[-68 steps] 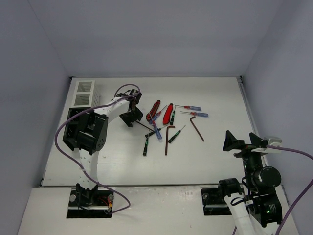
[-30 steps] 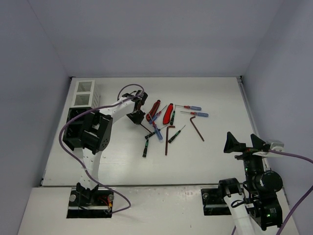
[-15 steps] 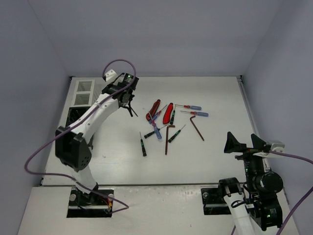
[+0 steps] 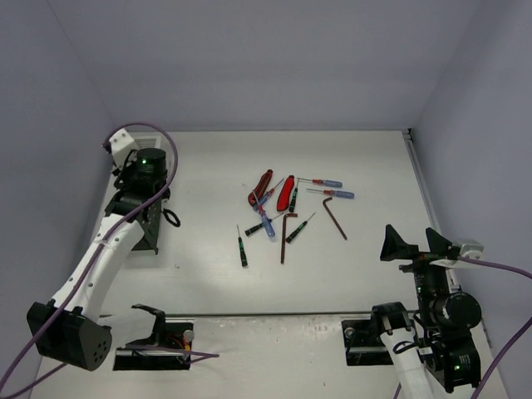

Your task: Sort the tools into containers

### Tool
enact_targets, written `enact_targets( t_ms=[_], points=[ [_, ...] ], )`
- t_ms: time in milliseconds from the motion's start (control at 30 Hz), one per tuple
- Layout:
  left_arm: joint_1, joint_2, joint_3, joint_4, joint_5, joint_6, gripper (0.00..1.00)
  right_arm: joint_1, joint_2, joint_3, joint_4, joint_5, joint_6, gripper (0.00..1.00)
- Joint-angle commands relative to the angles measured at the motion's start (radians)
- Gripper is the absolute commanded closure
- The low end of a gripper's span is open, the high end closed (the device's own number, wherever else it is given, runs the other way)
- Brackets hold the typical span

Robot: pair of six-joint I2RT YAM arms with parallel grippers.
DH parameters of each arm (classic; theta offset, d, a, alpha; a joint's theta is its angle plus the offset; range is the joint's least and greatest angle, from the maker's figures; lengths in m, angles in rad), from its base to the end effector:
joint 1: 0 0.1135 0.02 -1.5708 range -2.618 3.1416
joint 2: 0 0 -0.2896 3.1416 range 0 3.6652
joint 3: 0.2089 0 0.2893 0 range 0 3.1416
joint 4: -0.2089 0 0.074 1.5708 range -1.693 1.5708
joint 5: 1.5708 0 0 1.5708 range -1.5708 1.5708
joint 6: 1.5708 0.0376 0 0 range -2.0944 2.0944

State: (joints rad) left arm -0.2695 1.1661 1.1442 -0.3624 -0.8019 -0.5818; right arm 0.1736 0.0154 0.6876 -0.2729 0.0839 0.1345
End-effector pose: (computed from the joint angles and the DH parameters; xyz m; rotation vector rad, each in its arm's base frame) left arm 0.2800 -0.0493 0.3959 -0.7741 1.6678 0.1904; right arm 0.0175 -0.0001 0.3845 0.0513 1.1747 0.2227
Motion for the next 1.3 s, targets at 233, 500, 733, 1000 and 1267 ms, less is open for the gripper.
enact_targets(
  t_ms=[233,500,733,1000,1267],
  points=[
    [0.235,-0.126,-0.156,0.346,-0.008,0.235,1.0,0.03,0.003,0.004,0.075,-0.015,0.002,0.0],
    [0.307,-0.088,-0.278,0.519,0.03,0.246,1.0,0.038,0.001,0.004,0.075,-0.018,0.002,0.0],
    [0.311,-0.058,-0.33,0.577,0.052,0.244,0.94,0.04,0.001,0.003,0.075,-0.018,0.001,0.0],
    [0.308,-0.119,-0.44,0.565,0.087,0.16,0.91,0.038,0.001,0.003,0.075,-0.016,-0.001,0.0],
    [0.308,-0.152,-0.475,0.504,0.072,0.138,0.74,0.04,0.025,0.003,0.075,-0.012,0.001,0.0]
  ],
)
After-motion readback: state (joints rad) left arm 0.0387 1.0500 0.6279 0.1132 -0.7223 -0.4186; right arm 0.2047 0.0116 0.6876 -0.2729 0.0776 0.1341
